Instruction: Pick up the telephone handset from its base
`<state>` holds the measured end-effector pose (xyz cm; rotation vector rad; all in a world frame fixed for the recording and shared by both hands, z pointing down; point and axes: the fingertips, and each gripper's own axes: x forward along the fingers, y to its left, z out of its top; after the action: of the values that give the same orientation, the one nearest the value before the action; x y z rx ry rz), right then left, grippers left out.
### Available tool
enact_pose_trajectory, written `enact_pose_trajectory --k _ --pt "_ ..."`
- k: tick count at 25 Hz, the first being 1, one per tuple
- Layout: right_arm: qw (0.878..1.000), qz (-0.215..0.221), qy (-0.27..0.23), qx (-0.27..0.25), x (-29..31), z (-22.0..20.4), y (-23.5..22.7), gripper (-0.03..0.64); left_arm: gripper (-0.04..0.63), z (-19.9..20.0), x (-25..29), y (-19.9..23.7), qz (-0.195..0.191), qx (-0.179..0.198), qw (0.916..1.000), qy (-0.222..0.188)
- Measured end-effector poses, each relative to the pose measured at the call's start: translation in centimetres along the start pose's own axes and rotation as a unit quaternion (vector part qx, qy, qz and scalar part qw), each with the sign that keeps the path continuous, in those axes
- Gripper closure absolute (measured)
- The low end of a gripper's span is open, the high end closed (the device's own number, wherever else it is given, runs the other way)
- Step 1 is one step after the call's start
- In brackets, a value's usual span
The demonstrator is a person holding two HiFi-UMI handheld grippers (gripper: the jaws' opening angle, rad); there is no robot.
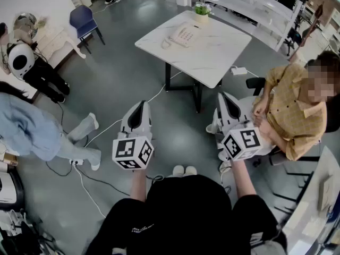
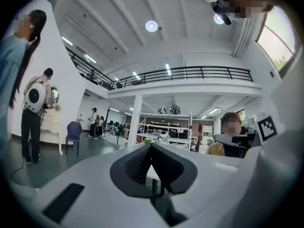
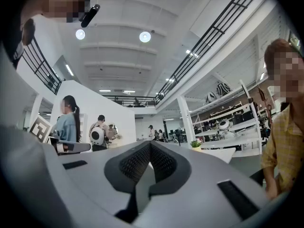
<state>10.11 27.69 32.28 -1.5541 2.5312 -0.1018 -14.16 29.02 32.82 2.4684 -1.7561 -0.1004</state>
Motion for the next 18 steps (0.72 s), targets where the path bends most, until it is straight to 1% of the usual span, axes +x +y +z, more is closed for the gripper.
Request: enact_pose_trajectory --k 3,6,12,18 --pt "1.0 -0.005 -0.009 -0.002 0.1 0.9 -0.5 0.626 0.597 1.0 0.1 0.4 -0.001 0.005 0.9999 -0.01" --pt "1.0 -0.007 -0.012 0.0 0.2 0.9 -0.8 0.626 0.597 1.1 -0.1 1.0 0.006 0.006 0.9999 -0.013" --pt "1.0 0.003 -0.012 0.011 0.6 0.8 -1.3 0.626 0.597 1.0 0.4 0.9 0.013 0.009 0.9998 -0.007" --pt "1.0 0.008 -0.015 0.027 0.6 0.9 -2.8 0.626 0.597 0.8 1.5 -0.2 0.014 0.006 0.9999 -0.002"
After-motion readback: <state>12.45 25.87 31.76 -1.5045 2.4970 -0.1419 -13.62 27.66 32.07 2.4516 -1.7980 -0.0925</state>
